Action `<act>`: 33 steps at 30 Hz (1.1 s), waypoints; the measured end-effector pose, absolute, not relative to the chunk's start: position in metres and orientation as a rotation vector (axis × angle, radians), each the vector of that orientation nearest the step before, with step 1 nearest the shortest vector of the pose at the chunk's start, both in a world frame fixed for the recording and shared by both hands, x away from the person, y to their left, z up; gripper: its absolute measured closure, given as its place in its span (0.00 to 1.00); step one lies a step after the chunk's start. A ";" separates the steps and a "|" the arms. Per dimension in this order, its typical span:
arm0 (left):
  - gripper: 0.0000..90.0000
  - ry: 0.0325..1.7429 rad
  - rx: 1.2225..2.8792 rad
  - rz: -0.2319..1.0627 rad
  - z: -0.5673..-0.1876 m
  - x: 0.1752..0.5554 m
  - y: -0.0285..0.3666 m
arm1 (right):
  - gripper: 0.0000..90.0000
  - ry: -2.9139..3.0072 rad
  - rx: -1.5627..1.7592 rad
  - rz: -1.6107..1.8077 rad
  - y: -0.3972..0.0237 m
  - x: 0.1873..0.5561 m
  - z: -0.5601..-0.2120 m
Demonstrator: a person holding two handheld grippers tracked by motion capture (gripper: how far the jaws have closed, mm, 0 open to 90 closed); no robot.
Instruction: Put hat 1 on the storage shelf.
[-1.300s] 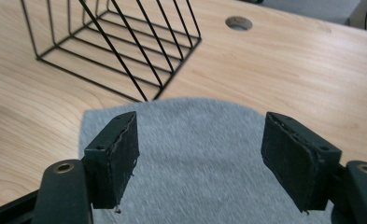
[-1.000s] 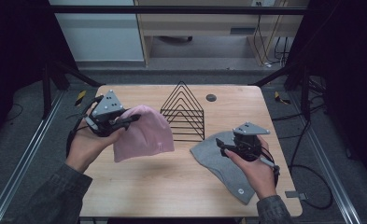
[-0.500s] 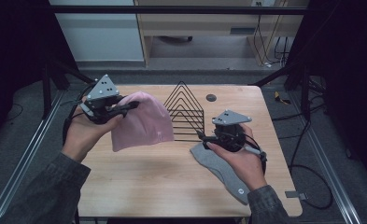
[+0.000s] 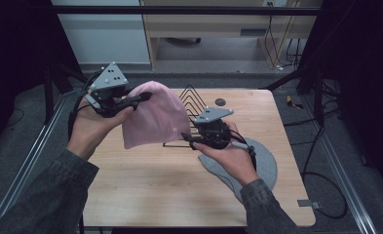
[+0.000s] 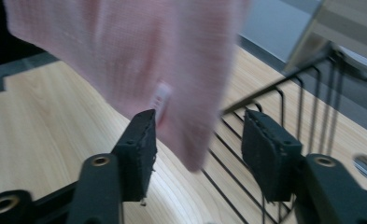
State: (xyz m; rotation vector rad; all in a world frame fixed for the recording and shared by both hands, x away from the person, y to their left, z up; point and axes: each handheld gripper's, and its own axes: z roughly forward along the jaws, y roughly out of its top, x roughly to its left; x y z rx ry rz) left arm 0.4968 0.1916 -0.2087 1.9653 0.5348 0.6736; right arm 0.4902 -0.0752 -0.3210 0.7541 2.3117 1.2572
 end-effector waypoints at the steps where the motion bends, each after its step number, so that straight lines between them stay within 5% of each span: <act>1: 0.86 0.535 1.965 0.674 -0.209 0.497 0.192 | 0.56 2.312 0.754 1.257 -0.075 0.490 -0.321; 2: 0.86 0.530 1.955 0.673 -0.204 0.499 0.192 | 0.72 2.320 0.739 1.293 -0.072 0.496 -0.316; 7: 0.85 0.525 1.933 0.679 -0.196 0.508 0.192 | 0.90 2.306 0.734 1.367 -0.079 0.509 -0.301; 17: 0.83 0.500 1.902 0.715 -0.182 0.558 0.169 | 0.91 2.193 0.805 1.339 -0.104 0.545 -0.280; 33: 0.83 0.521 1.879 0.627 -0.222 0.619 0.135 | 0.91 2.100 0.898 1.217 -0.122 0.576 -0.318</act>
